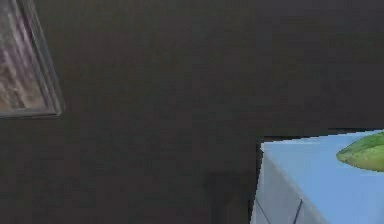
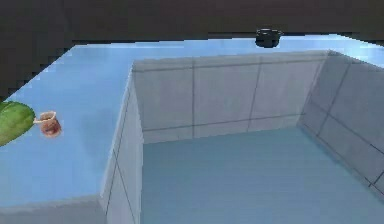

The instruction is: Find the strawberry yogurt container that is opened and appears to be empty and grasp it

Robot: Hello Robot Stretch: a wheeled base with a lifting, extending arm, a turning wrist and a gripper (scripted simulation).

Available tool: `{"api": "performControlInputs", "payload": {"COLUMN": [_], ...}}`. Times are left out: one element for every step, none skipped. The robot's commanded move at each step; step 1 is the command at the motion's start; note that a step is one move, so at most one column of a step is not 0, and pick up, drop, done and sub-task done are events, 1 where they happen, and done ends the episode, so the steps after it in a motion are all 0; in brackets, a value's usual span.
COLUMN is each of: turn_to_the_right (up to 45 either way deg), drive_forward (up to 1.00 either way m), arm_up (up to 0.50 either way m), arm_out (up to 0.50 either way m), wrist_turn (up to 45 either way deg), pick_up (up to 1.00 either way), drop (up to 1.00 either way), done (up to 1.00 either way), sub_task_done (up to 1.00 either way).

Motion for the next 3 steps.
{"api": "performControlInputs", "payload": {"turn_to_the_right": [-30.0, 0.0, 0.0], "drive_forward": [0.00, 0.00, 0.00], "arm_up": [0.00, 0.50, 0.38], "arm_out": [0.00, 0.00, 0.00], "wrist_turn": [0.0, 0.0, 0.0], "pick_up": [0.00, 0.00, 0.00], "drop": [0.00, 0.00, 0.00], "done": [0.00, 0.00, 0.00], "sub_task_done": [0.00, 0.00, 0.00]}}
